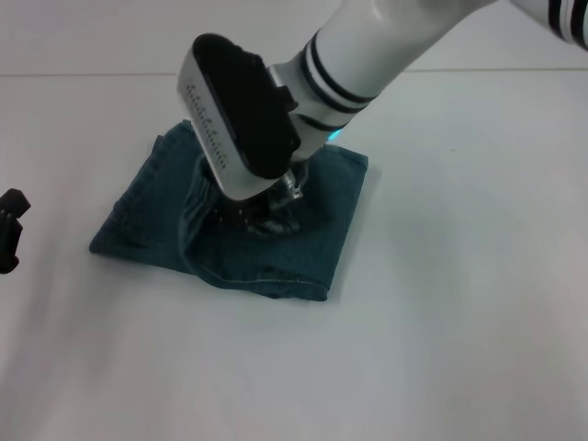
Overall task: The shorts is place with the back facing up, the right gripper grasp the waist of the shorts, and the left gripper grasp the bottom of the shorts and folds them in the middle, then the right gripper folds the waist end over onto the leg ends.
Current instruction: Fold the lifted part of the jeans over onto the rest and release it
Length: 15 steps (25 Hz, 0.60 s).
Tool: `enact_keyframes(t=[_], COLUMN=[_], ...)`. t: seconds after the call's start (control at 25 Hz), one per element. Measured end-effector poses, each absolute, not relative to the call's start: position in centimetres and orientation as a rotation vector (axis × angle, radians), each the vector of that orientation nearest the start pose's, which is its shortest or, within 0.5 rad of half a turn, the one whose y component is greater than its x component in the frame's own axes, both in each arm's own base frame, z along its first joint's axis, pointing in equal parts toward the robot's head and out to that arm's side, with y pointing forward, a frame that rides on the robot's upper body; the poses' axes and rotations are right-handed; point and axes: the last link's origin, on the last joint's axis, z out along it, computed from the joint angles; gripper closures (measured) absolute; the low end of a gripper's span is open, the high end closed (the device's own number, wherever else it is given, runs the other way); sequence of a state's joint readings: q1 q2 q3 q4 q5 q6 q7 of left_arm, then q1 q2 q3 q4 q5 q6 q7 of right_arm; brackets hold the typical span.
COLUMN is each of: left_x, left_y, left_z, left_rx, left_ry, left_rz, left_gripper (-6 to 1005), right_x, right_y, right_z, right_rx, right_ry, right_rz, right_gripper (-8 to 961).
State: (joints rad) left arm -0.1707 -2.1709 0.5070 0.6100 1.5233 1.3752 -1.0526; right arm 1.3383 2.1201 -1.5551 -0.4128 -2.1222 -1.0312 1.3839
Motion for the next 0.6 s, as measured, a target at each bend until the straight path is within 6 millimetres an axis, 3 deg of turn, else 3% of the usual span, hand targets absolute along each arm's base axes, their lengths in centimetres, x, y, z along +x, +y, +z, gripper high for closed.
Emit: enact_keyframes(t=[0.12, 0.4, 0.6], left_x=[-36.3, -36.0, -35.9], left_y=[25.6, 25.9, 25.9], left_z=[3.3, 2.9, 2.8], left_rx=[-1.885, -1.898, -1.907], left_ry=[-0.773, -0.778, -0.775], left_rz=[-0.841, -0.854, -0.857], left_gripper=[998, 999, 999], right_x=[3.5, 3.4, 3.9], right_y=[40.7, 39.9, 40.3], right_z=[-13.2, -13.3, -12.8], right_rx=[-2.925, -2.909, -2.904], right_ry=[-0.882, -0.934, -0.839], right_rz=[-0.350, -0.289, -0.234], right_gripper=[881, 622, 449])
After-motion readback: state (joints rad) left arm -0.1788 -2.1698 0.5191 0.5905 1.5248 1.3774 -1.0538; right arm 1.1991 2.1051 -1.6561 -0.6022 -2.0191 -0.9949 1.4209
